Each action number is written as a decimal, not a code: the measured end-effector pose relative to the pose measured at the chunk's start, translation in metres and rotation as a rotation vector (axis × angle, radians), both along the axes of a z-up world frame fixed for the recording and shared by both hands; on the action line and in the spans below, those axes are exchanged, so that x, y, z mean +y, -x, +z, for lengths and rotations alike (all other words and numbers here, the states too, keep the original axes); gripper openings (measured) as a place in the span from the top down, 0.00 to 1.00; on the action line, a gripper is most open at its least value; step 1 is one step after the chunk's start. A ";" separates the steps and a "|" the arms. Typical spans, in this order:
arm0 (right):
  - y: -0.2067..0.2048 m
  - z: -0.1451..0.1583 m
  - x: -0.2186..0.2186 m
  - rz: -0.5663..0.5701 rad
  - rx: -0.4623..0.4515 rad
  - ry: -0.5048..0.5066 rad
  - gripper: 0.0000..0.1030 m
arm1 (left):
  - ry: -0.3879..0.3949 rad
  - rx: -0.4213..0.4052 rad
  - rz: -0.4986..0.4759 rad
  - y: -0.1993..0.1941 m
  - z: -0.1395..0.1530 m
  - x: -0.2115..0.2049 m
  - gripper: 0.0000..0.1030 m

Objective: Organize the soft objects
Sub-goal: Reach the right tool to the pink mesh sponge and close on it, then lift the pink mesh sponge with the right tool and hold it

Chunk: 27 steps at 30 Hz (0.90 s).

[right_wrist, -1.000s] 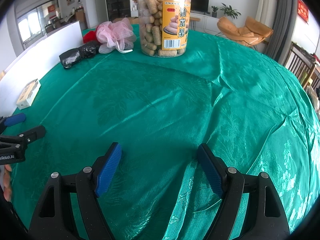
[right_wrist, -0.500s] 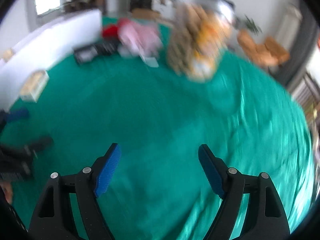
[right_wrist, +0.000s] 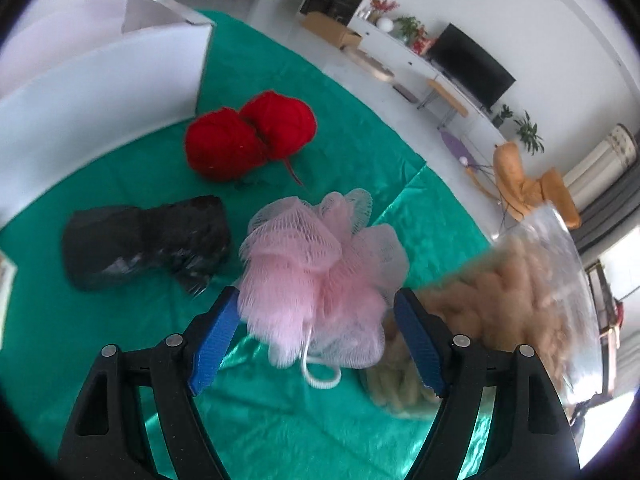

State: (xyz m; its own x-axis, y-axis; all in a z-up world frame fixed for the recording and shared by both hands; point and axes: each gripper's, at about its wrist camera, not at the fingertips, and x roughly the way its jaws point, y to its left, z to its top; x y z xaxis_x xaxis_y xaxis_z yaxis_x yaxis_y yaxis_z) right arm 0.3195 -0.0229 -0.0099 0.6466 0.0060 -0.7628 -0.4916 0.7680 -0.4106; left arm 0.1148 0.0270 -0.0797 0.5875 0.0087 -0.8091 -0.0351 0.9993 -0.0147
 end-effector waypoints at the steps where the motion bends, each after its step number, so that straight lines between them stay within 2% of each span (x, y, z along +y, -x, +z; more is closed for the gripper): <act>1: -0.001 0.001 -0.002 -0.012 0.010 -0.029 0.65 | 0.000 0.000 0.000 0.000 0.000 0.000 0.00; 2: -0.001 0.003 -0.006 -0.033 0.027 -0.061 0.82 | 0.000 0.000 0.000 0.000 0.000 0.000 0.00; 5: 0.010 0.016 -0.019 -0.060 0.022 -0.167 0.83 | 0.000 0.000 0.001 0.001 0.000 0.000 0.00; 8: 0.040 0.029 -0.040 -0.053 0.025 -0.257 0.83 | 0.000 -0.001 0.001 0.001 0.000 0.000 0.00; 11: 0.077 0.037 -0.065 -0.047 0.024 -0.292 0.83 | 0.000 -0.001 0.001 0.001 0.000 0.000 0.00; 14: 0.106 0.040 -0.099 -0.088 0.036 -0.318 0.83 | 0.000 -0.001 0.001 0.001 0.000 0.000 0.00; 17: 0.140 0.040 -0.141 -0.165 0.041 -0.338 0.83 | 0.000 -0.001 0.001 0.001 0.000 0.000 0.00; 20: 0.174 0.037 -0.182 -0.268 0.010 -0.337 0.82 | 0.000 -0.001 0.001 0.001 0.000 0.000 0.00; 22: 0.196 0.033 -0.203 -0.333 -0.006 -0.335 0.78 | 0.000 -0.001 0.001 0.001 0.000 0.000 0.00; 23: 0.205 0.027 -0.211 -0.359 -0.003 -0.335 0.70 | 0.000 -0.001 0.001 0.001 0.000 0.000 0.00; 26: 0.217 0.012 -0.223 -0.386 0.026 -0.356 0.31 | 0.000 -0.001 0.001 0.001 0.000 0.000 0.00; 27: 0.221 0.007 -0.226 -0.397 0.027 -0.353 0.33 | 0.000 -0.001 0.001 0.001 0.000 0.001 0.00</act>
